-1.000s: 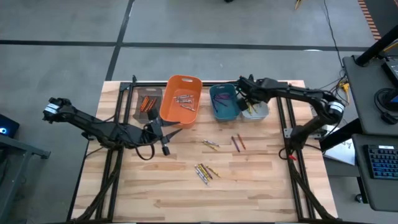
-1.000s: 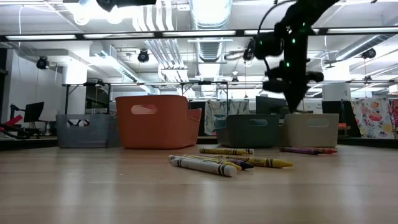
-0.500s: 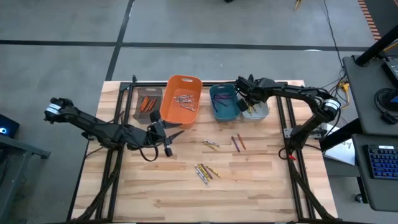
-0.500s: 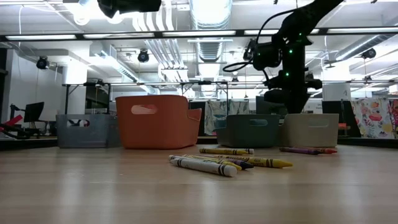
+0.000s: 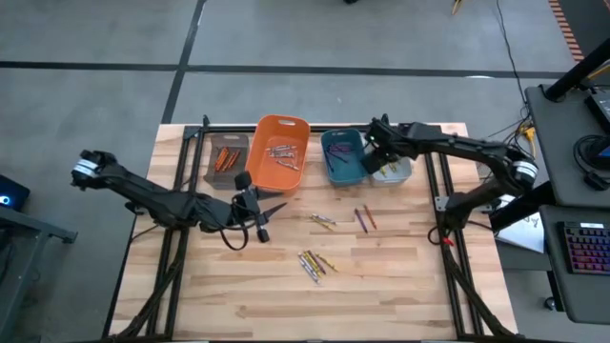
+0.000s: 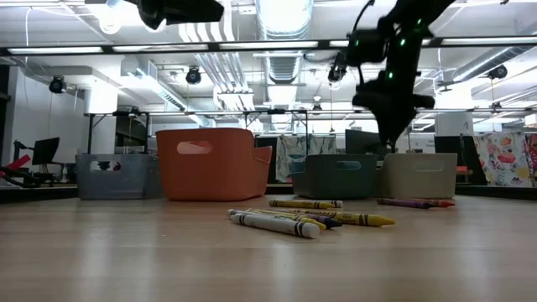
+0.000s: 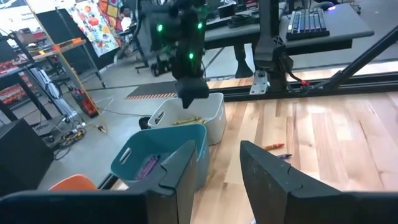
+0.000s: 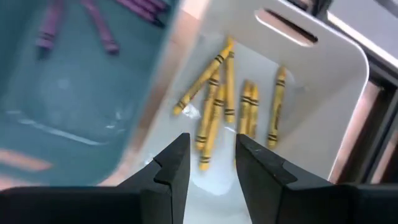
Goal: Sort crayons
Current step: Put the yellow crayon into the white bin
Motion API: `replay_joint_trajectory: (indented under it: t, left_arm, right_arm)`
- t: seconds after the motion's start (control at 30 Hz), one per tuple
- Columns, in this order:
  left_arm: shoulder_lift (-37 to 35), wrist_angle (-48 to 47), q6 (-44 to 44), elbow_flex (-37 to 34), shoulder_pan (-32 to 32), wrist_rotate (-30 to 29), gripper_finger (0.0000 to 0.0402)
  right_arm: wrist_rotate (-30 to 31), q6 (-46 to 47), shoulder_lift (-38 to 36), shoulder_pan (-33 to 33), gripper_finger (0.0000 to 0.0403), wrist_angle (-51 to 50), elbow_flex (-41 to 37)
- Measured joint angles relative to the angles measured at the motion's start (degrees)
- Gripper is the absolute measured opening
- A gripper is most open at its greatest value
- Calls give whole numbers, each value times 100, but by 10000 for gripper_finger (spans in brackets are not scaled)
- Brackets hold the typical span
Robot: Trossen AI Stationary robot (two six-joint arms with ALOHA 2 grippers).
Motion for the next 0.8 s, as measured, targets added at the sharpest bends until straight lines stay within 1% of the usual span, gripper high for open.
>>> replay_joint_trajectory:
  t: [0.2, 0.3, 0.37, 0.5, 0.6, 0.73, 0.8]
  left_arm:
    - [411, 520, 389, 0, 0, 68, 107]
    - [586, 447, 476, 87, 0, 143, 107]
    - [703, 335, 483, 259, 2, 347, 107]
    - [965, -495, 735, 739, 2, 790, 107]
    - [1228, -1227, 1035, 1066, 30, 903, 107]
    - [1600, -1782, 1435, 1366, 191, 946, 107]
    - [1771, -1973, 1545, 1457, 346, 1172, 107]
  right_arm:
    - [19, 211, -667, 785, 106, 67, 2]
    - [210, 409, -878, 1269, 101, 158, 2]
    - [325, 447, -939, 1593, 98, 184, 2]
    - [410, 449, -943, 2190, 92, 467, 0]
    - [523, 443, -862, 2566, 88, 804, -2]
    - [608, 437, -818, 2917, 82, 1121, -4]
    - [613, 437, -828, 3034, 80, 1232, -4]
